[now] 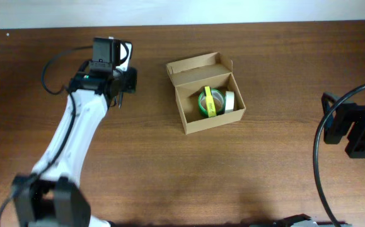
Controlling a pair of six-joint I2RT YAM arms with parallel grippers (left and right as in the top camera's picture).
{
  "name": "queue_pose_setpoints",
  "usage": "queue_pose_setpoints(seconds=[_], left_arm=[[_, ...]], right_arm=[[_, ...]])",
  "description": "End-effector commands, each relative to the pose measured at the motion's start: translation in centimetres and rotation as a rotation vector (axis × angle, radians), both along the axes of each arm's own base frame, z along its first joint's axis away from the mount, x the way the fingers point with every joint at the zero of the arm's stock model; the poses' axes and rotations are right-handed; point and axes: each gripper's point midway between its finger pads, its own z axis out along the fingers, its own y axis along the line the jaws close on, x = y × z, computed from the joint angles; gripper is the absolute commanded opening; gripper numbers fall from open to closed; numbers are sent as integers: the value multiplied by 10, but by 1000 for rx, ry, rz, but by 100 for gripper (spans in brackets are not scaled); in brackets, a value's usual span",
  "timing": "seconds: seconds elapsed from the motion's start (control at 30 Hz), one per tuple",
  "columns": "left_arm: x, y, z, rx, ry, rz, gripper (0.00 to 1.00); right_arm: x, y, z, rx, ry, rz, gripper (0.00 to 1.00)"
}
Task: Pack container
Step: 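Carry the dark pen over the box and lower it inside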
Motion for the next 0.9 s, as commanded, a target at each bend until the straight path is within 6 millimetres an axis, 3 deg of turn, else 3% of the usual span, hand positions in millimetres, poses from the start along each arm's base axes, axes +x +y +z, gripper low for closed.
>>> queue_pose_setpoints(seconds=[0.0, 0.6, 0.63, 0.73, 0.87], left_arm=[[-9, -22, 26, 0, -53, -56, 2], [-64, -196, 30, 47, -128, -557, 2], [-70, -212, 22, 66, -124, -611, 2], [-76, -233, 2, 96, -102, -680, 2], [-76, -247, -23, 135, -77, -755, 2]], right_arm=[[0, 1, -2, 15, 12, -3, 99], [-1, 11, -3, 45, 19, 48, 99], [-2, 13, -3, 52, 21, 62, 99], [-2, 17, -3, 62, 23, 78, 99], [-3, 22, -3, 79, 27, 107, 99]])
